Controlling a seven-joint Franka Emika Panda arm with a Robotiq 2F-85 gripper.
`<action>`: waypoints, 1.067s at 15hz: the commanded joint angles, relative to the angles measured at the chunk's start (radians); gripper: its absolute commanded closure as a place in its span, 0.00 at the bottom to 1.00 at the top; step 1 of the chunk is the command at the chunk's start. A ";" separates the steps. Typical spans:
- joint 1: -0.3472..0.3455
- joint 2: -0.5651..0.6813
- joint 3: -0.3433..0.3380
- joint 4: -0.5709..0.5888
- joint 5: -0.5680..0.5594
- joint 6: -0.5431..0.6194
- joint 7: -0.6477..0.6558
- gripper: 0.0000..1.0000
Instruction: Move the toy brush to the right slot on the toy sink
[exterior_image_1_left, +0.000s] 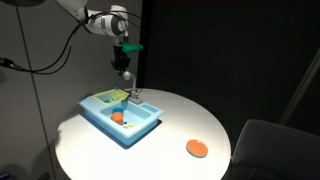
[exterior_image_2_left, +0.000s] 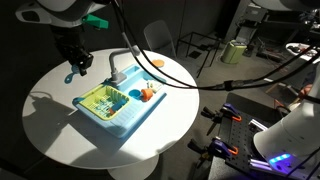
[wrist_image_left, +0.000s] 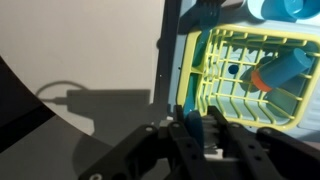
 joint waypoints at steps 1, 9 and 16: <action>-0.011 -0.070 -0.004 -0.057 -0.001 0.046 0.014 0.93; -0.023 -0.220 -0.031 -0.175 -0.013 0.123 0.083 0.93; -0.058 -0.364 -0.061 -0.333 -0.012 0.175 0.174 0.93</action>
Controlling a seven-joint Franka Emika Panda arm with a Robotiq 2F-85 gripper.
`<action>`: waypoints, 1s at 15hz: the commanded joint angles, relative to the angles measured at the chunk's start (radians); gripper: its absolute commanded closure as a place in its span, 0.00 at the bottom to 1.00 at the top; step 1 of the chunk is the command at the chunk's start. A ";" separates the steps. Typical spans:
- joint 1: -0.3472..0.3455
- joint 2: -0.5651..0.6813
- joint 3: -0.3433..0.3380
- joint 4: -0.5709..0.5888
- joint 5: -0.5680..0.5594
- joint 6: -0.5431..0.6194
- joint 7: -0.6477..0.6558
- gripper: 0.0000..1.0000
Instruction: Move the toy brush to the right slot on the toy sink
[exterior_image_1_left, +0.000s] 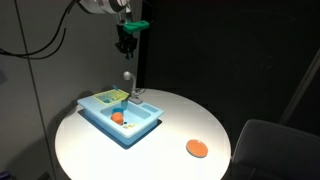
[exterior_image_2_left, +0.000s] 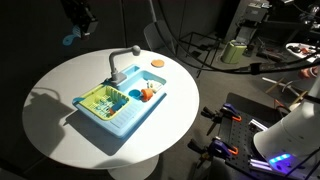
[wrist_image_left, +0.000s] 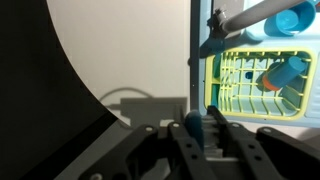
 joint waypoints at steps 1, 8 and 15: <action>-0.032 -0.109 -0.012 -0.133 -0.009 0.049 0.056 0.93; -0.098 -0.232 -0.039 -0.285 0.005 0.100 0.109 0.93; -0.148 -0.323 -0.070 -0.437 0.029 0.147 0.163 0.93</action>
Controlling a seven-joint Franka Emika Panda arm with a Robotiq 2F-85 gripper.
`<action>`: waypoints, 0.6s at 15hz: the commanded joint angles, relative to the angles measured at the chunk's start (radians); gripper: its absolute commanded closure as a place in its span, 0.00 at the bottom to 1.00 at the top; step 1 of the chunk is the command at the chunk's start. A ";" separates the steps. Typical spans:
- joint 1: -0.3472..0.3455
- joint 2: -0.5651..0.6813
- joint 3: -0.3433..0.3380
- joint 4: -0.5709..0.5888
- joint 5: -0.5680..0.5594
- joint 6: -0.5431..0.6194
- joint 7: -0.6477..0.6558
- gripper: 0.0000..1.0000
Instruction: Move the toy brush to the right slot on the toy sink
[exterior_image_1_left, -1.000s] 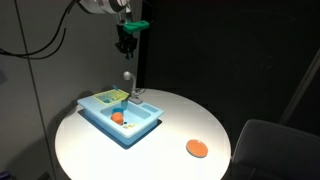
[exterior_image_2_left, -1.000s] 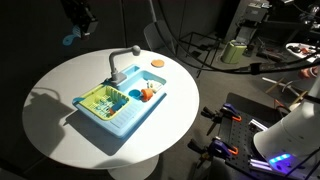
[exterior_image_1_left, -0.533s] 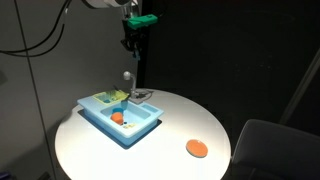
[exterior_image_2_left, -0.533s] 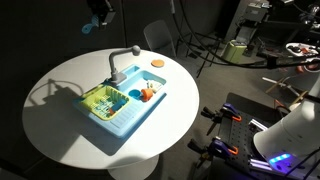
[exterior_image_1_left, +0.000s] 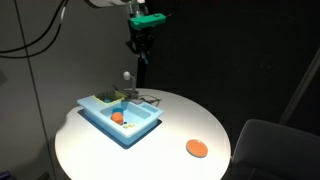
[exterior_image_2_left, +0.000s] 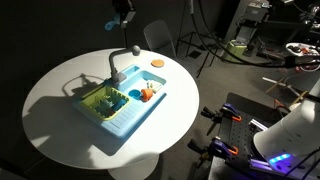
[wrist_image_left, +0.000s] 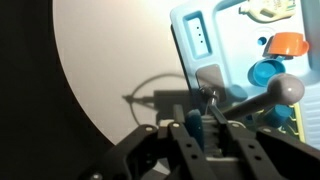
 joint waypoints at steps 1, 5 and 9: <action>-0.023 -0.074 -0.016 -0.116 0.025 0.046 0.035 0.93; -0.041 -0.105 -0.034 -0.209 0.054 0.087 0.066 0.93; -0.052 -0.121 -0.048 -0.288 0.089 0.128 0.090 0.93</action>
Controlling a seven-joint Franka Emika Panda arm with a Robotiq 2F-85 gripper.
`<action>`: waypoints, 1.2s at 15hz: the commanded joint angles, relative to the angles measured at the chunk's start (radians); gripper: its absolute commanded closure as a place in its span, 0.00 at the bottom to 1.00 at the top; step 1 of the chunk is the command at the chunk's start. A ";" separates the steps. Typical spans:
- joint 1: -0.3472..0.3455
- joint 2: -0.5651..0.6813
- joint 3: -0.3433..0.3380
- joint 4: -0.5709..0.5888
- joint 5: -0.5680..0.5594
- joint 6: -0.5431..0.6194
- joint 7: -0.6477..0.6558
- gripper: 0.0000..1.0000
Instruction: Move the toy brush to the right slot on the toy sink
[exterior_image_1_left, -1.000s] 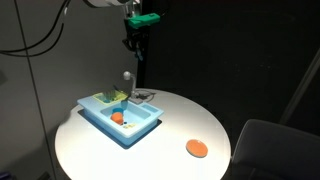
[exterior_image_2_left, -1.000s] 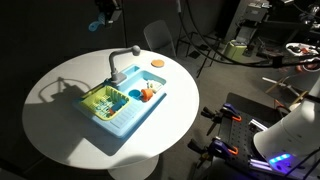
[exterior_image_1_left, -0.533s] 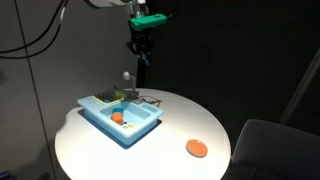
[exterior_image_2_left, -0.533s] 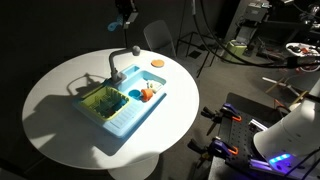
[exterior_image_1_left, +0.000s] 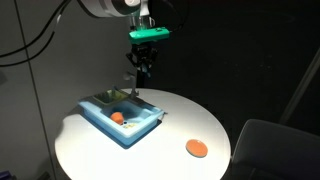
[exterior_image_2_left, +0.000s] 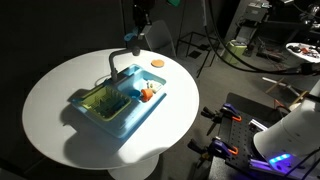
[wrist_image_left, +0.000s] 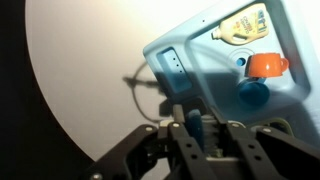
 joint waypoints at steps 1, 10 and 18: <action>-0.012 -0.046 -0.009 -0.095 0.038 0.055 0.037 0.93; -0.066 -0.016 -0.042 -0.074 0.114 0.026 -0.051 0.93; -0.088 0.096 -0.052 0.102 0.078 -0.197 -0.240 0.93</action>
